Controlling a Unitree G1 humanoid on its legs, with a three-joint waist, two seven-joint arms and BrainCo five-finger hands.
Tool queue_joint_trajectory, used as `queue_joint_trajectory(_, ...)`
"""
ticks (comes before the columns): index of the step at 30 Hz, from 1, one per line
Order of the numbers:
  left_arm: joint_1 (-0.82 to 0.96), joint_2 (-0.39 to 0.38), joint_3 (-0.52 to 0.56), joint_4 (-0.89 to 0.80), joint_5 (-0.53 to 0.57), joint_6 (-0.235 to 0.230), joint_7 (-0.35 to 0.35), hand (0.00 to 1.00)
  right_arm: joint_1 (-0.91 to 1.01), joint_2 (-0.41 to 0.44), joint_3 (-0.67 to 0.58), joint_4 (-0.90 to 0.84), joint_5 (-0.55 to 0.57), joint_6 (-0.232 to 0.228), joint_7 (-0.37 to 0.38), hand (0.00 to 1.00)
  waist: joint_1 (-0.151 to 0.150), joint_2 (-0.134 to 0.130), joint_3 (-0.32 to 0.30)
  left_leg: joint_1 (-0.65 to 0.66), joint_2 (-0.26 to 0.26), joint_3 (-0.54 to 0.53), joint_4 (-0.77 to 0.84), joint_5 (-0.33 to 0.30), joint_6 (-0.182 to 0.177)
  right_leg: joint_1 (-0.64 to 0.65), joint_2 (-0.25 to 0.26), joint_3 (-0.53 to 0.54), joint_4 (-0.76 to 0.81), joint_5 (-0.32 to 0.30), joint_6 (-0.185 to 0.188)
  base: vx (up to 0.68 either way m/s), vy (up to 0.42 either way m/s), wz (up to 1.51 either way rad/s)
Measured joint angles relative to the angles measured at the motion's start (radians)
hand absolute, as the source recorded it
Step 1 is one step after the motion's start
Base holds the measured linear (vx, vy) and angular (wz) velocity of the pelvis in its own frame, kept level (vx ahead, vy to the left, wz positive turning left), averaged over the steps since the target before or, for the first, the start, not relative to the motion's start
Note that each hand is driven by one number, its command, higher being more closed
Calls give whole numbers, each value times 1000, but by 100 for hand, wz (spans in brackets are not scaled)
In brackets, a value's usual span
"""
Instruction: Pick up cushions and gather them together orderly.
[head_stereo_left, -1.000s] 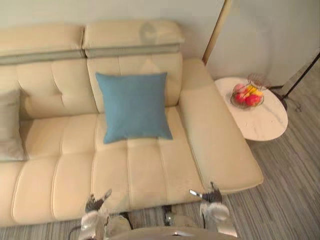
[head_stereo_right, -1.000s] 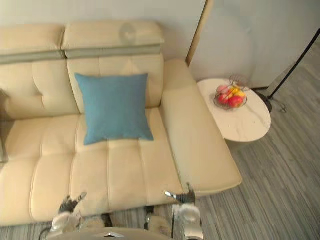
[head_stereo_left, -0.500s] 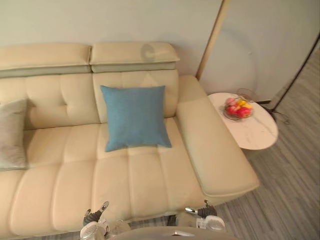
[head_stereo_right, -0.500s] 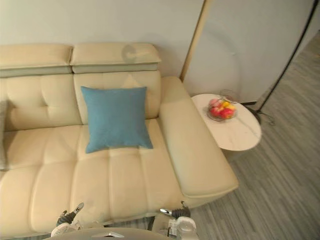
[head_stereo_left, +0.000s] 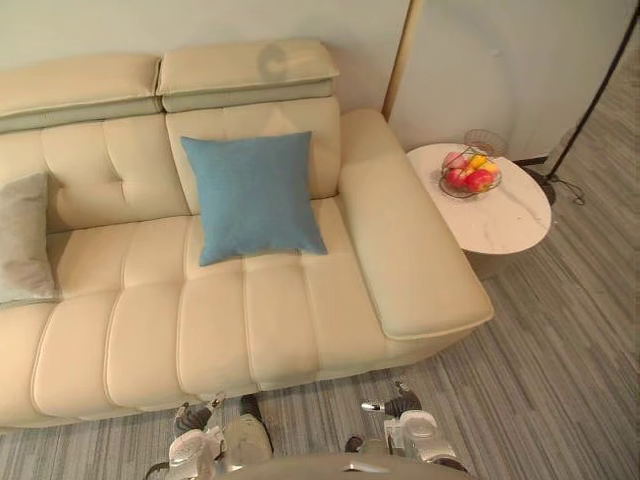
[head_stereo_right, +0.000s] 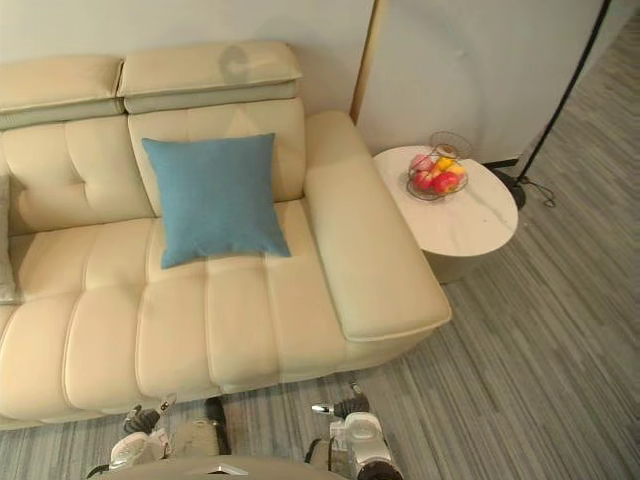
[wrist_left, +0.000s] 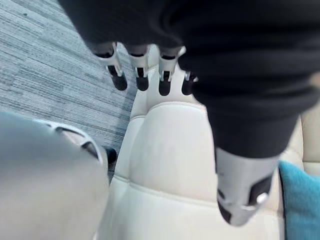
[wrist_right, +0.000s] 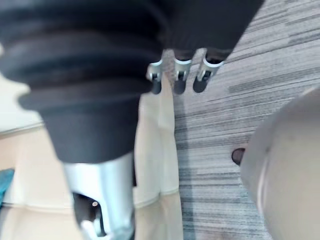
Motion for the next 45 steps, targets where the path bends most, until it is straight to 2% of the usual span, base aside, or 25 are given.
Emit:
queue_joint_trajectory(2,3,-4,1,0,1,0,0,0,14,-2,-1,-19,0,0,-1,0,-4,-2,1,3,-8,-32,104,-99,-1,-14,-6,30,0,15,7,-102,155,-62)
queue_joint_trajectory(3,5,-16,7,1,2,0,0,0,36,1,-2,-39,0,-1,-1,0,-8,0,0,19,-18,-68,173,-183,-6,-19,-10,53,-1,24,13,-54,161,-56)
queue_joint_trajectory(5,6,-21,20,0,1,1,-1,0,58,11,-6,-38,0,1,1,0,-6,8,-5,40,-27,-69,175,-241,-9,-27,-2,94,0,30,31,-78,182,-75)
queue_joint_trajectory(9,17,11,22,8,9,4,-1,0,100,47,-56,-50,9,0,3,0,-31,-41,-42,82,-87,0,63,-250,0,-6,-41,119,-128,107,16,-59,184,-49)
queue_joint_trajectory(11,9,16,20,28,22,6,-1,0,107,49,-82,-49,18,0,3,0,-40,-40,-44,94,-105,8,37,-246,0,6,-47,129,-167,154,17,56,97,-24)
queue_joint_trajectory(13,2,15,19,44,36,8,-1,0,108,45,-95,-42,21,0,3,0,-41,-36,-49,117,-109,36,14,-224,4,5,-43,158,-188,185,50,103,51,-44)
queue_joint_trajectory(17,-6,11,11,65,71,10,-4,0,96,39,-109,-36,42,-3,3,0,-40,-22,-55,151,-71,146,19,-210,15,-41,18,208,-199,230,33,134,8,-103)
queue_joint_trajectory(19,-6,3,-1,64,81,13,-7,0,70,32,-105,-33,44,-3,3,0,-36,-2,-55,162,-21,249,17,-206,20,-100,57,41,-196,279,-67,63,-79,-178)
queue_joint_trajectory(20,-6,4,-4,61,81,13,-8,0,60,33,-104,-33,44,-2,4,0,-39,-1,-55,168,-14,273,16,-206,20,-115,42,-40,-181,244,-105,31,-134,-135)
queue_joint_trajectory(21,-8,5,-21,61,83,15,-8,0,57,28,-98,-34,44,-1,4,0,-47,-2,-53,193,-15,334,11,-211,12,-135,-1,-217,-110,151,-158,31,-122,-136)
queue_joint_trajectory(22,-5,4,-37,61,83,16,-7,0,59,17,-95,-33,45,-1,2,0,-49,9,-47,237,-16,388,9,-212,10,-123,-70,-385,-36,119,-164,57,-148,-138)
queue_joint_trajectory(23,-3,2,-38,61,84,16,-6,0,61,14,-94,-33,45,-1,2,0,-48,12,-45,259,-15,408,7,-213,9,-112,-80,-414,-22,110,-158,73,-146,-135)
queue_joint_trajectory(26,4,2,-48,62,85,16,-1,0,60,3,-88,-32,50,-10,1,0,-55,28,-52,309,0,419,21,-209,1,-132,-25,-321,8,64,-121,109,-230,-123)
queue_joint_trajectory(28,6,6,-59,64,85,16,-1,0,58,8,-89,-31,59,-12,-1,0,-56,25,-47,263,76,393,217,-204,7,-144,0,-290,22,28,-116,128,-200,-111)
queue_joint_trajectory(29,5,1,-57,63,84,16,-2,0,52,3,-92,-33,60,-11,-4,0,-55,42,-39,225,140,337,350,-178,46,-111,28,-293,-1,28,-120,169,-161,-101)
queue_joint_trajectory(30,4,6,-53,52,77,12,-1,0,57,0,-90,-35,70,-9,-13,0,-50,31,-18,162,188,229,537,-159,71,-91,55,-260,21,19,-143,155,-149,-108)
queue_joint_trajectory(31,4,5,-49,46,76,13,-1,0,58,0,-90,-35,80,-7,-16,0,-46,31,-14,135,187,170,601,-192,45,-82,69,-234,28,9,-148,150,-86,-121)
queue_joint_trajectory(33,3,7,-60,30,76,12,-2,0,53,9,-83,-36,87,-3,-21,0,-35,30,-13,47,109,32,660,-286,-6,-47,104,-144,18,-2,-154,137,-41,-126)
queue_joint_trajectory(35,7,3,-63,19,75,9,-2,0,53,10,-74,-43,87,-1,-22,0,-33,28,-12,-3,49,-36,601,-317,-10,-32,123,-84,8,-2,-154,179,-4,-120)
queue_joint_trajectory(36,6,-2,-63,4,75,6,-1,0,55,12,-62,-66,87,0,-23,0,-28,28,-12,-43,-20,-137,505,-334,-26,-29,143,-13,3,2,-149,195,43,-149)
queue_joint_trajectory(39,7,-21,-64,-15,78,7,-2,0,47,13,-51,-88,87,-2,-26,0,-14,28,-13,-65,-132,-378,307,-328,-34,-43,186,117,-5,9,-133,152,102,-170)
queue_joint_trajectory(40,8,-23,-70,-13,79,9,-2,0,42,14,-51,-88,87,-2,-37,0,-12,36,-16,-56,-140,-447,214,-305,-8,-48,214,169,0,11,-118,148,119,-184)
queue_joint_trajectory(42,7,-18,-74,-7,83,10,-8,0,55,16,-51,-89,87,0,-42,0,-14,43,-15,-12,-128,-433,167,-241,-7,-48,246,251,41,-16,-90,221,193,-155)
queue_joint_trajectory(43,7,-3,-77,-8,92,14,-10,0,78,29,-57,-92,87,0,-42,0,-23,26,-18,16,-122,-356,146,-247,6,-59,230,278,70,-50,-83,283,245,-136)
queue_joint_trajectory(45,3,9,-77,-8,105,15,-10,0,82,50,-82,-92,91,1,-42,0,-11,-3,-33,38,-121,-253,128,-256,22,-104,152,209,114,-75,-50,242,247,-138)
